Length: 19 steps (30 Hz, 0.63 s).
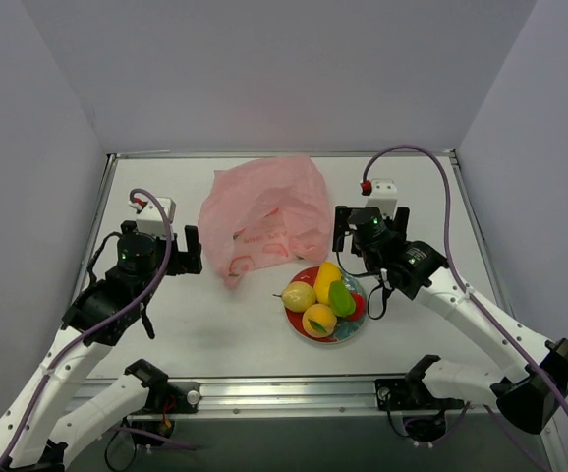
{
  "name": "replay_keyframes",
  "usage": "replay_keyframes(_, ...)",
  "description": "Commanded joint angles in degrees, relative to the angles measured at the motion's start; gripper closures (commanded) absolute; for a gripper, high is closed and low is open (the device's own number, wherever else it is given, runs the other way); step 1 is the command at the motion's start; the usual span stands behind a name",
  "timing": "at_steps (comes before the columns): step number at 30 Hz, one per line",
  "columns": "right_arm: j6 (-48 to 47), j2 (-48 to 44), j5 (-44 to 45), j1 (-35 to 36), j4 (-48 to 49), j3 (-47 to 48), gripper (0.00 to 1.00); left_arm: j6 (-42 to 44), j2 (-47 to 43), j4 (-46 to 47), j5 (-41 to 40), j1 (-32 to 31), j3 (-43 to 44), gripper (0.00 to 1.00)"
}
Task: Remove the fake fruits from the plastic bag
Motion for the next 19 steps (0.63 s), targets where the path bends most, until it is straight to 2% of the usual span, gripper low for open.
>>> replay_keyframes(1,-0.4,-2.7,1.9,-2.9,3.5,-0.9,0.0,1.4,-1.4,0.2,-1.3,0.1,0.3,0.11)
replay_keyframes(5,1.8,-3.0,3.1,-5.3,3.4,-1.8,0.0,1.5,-0.3,-0.6,-1.4,0.2,0.7,0.11)
replay_keyframes(12,2.1,-4.5,4.2,-5.3,3.5,-2.3,0.0,1.4,1.1,-1.2,-0.5,0.4,1.1,0.11)
replay_keyframes(16,-0.5,-4.3,0.4,-5.3,3.8,-3.4,0.0,1.9,0.4,-0.9,0.1,0.5,1.1,0.11)
replay_keyframes(19,0.3,-4.2,0.7,-5.3,4.8,-4.3,0.0,1.9,0.1,-0.7,0.2,0.5,0.9,0.11)
